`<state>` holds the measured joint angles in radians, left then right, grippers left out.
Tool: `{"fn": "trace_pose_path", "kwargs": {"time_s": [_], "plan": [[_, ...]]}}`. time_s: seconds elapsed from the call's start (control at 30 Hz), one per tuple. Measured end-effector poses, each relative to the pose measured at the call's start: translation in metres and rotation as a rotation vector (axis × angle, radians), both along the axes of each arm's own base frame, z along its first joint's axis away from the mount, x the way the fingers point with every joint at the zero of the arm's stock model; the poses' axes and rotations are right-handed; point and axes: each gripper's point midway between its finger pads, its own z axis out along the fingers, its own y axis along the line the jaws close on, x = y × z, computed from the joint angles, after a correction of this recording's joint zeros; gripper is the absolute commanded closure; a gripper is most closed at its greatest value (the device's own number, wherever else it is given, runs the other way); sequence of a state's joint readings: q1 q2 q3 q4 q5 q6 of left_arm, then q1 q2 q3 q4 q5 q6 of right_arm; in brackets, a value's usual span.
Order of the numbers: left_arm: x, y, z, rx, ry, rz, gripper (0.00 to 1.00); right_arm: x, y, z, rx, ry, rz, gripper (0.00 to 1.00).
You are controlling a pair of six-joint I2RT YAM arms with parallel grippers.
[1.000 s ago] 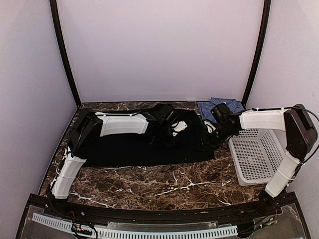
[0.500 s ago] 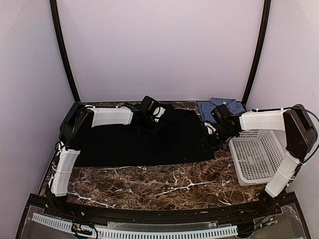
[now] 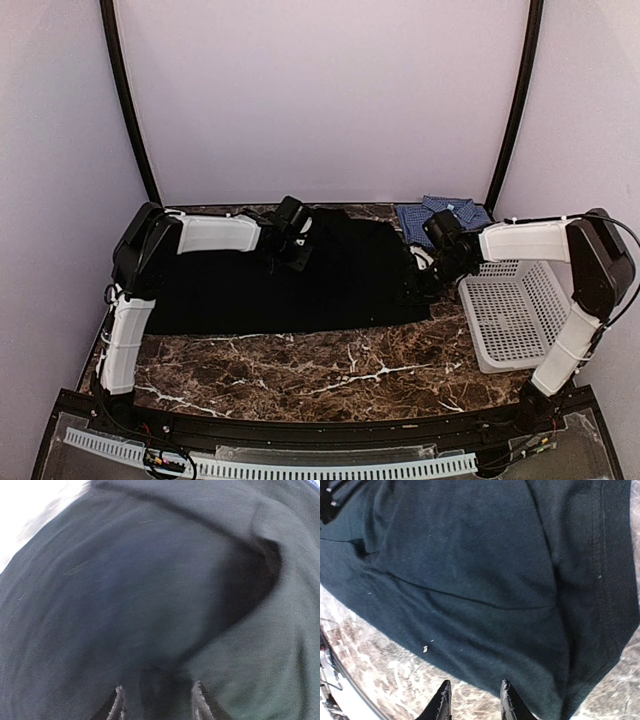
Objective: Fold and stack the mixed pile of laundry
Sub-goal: Adjust the 1/3-folded T-shirt at the center of the board, then pick up the 1/3-folded T-shirt from the center of the board.
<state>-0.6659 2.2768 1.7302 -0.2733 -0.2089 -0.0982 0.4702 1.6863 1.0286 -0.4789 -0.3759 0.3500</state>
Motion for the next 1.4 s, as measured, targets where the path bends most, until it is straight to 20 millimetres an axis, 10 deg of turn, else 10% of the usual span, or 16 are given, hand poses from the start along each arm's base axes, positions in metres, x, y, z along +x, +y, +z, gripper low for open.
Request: {"fn": "trace_pose_path", "kwargs": {"time_s": [0.23, 0.5, 0.87, 1.4], "plan": [[-0.006, 0.094, 0.036, 0.046, -0.011, 0.271, 0.37, 0.017, -0.002, 0.001, -0.069, -0.043, 0.028, 0.69], [-0.053, 0.103, 0.087, -0.113, 0.0, 0.27, 0.36, 0.064, 0.023, 0.02, -0.083, -0.141, 0.082, 0.7], [-0.127, 0.154, 0.006, -0.101, 0.282, 0.424, 0.39, 0.053, 0.046, -0.029, -0.153, -0.058, 0.171, 0.7], [-0.196, 0.194, -0.026, -0.113, 0.444, 0.622, 0.45, 0.001, 0.05, -0.033, -0.055, 0.022, 0.197, 0.69]]}}
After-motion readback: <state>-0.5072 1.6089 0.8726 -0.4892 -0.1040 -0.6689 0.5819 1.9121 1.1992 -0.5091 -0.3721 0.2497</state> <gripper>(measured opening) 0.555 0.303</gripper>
